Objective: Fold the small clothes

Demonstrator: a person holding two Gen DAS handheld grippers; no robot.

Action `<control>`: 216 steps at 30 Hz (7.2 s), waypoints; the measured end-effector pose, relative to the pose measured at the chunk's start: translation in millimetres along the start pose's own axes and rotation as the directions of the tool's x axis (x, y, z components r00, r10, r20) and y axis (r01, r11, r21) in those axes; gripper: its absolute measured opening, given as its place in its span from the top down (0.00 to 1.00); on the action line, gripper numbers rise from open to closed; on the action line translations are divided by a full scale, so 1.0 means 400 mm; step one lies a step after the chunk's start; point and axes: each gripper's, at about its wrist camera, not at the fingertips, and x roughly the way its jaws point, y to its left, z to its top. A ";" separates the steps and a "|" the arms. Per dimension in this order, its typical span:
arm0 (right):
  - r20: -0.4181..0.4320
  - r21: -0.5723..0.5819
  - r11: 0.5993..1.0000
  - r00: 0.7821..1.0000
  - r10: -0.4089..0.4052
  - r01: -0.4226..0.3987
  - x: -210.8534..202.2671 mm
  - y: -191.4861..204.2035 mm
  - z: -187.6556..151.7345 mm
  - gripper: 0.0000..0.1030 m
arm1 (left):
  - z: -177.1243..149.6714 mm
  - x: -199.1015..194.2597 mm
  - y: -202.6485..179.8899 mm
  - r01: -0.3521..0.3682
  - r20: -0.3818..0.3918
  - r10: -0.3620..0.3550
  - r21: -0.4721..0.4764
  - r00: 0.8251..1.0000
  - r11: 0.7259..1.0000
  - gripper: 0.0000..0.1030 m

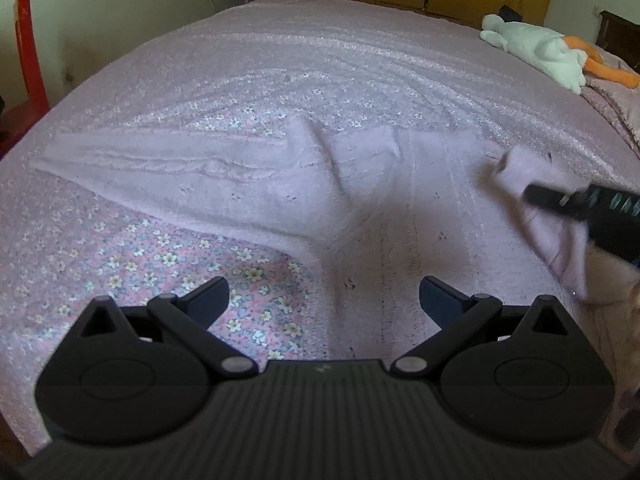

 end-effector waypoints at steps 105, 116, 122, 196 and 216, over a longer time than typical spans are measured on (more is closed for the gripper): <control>0.032 -0.316 0.830 0.880 -0.474 0.459 -0.367 -0.513 -0.006 0.27 | 0.057 0.149 -0.196 0.009 0.051 -0.013 0.078 0.999 0.997 0.38; 0.092 -0.239 0.865 0.897 -0.432 0.441 -0.438 -0.395 0.008 0.24 | 0.124 0.022 0.027 -0.106 0.084 0.110 -0.048 0.990 0.993 0.38; 0.092 -0.143 0.909 0.920 -0.381 0.390 -0.448 -0.329 -0.021 0.21 | 0.128 0.026 0.191 -0.182 0.044 0.195 -0.203 0.980 0.962 0.38; 0.093 0.072 0.944 0.940 -0.328 0.323 -0.447 -0.326 -0.141 0.05 | 0.104 0.013 -0.227 0.274 0.322 -0.254 -0.018 0.912 0.962 0.90; 0.016 0.084 0.984 0.987 -0.157 0.155 -0.384 -0.282 -0.072 0.05 | -0.047 0.031 -0.190 0.216 0.076 -0.222 0.078 0.972 0.973 0.42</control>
